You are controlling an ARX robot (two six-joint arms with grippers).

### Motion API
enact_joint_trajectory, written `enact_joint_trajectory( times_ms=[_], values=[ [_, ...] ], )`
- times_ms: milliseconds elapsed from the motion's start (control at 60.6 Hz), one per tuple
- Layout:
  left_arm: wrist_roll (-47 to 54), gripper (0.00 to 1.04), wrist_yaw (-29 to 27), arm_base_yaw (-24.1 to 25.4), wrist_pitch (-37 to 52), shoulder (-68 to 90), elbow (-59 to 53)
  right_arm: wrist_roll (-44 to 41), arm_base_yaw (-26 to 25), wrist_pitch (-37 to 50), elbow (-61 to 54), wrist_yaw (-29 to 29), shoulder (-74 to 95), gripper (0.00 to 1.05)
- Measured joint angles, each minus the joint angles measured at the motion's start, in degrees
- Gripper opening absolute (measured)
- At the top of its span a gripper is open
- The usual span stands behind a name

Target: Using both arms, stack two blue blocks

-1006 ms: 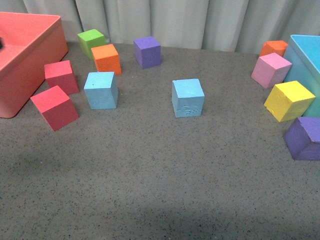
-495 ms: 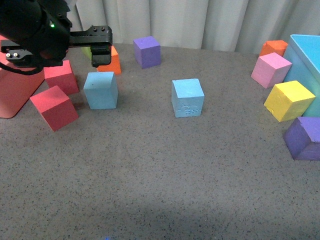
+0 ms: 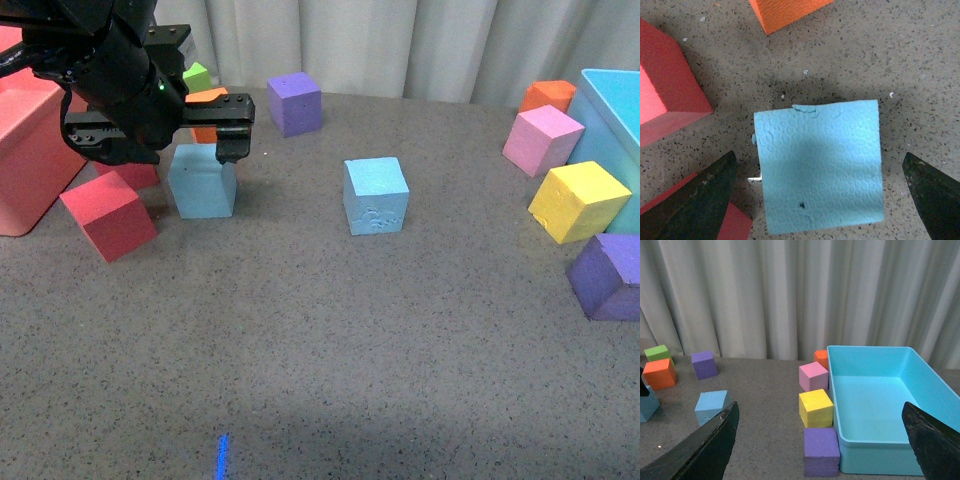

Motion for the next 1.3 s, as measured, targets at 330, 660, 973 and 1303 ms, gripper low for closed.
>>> enact_joint_trajectory(
  times_ms=[330, 660, 973, 1303],
  values=[
    [0.15, 0.83, -0.68, -0.28, -3.72, 5.57, 4.66, 0.00, 0.00, 0.00, 0.00, 0.00, 0.00, 0.95],
    [-0.31, 0.49, -0.50, -0.87, -4.28, 5.09, 5.09, 0.02, 0.00, 0.00, 0.00, 0.00, 0.00, 0.95],
    [-2.25, 0.47, -1.25, -7.02, -3.63, -3.08, 2.47, 0.02, 0.00, 0.00, 0.00, 0.00, 0.00, 0.95],
    [-5.92, 0.47, -4.70, -17.84, -5.46, -3.65, 5.55, 0.02, 0.00, 0.00, 0.00, 0.00, 0.00, 0.95]
  ],
)
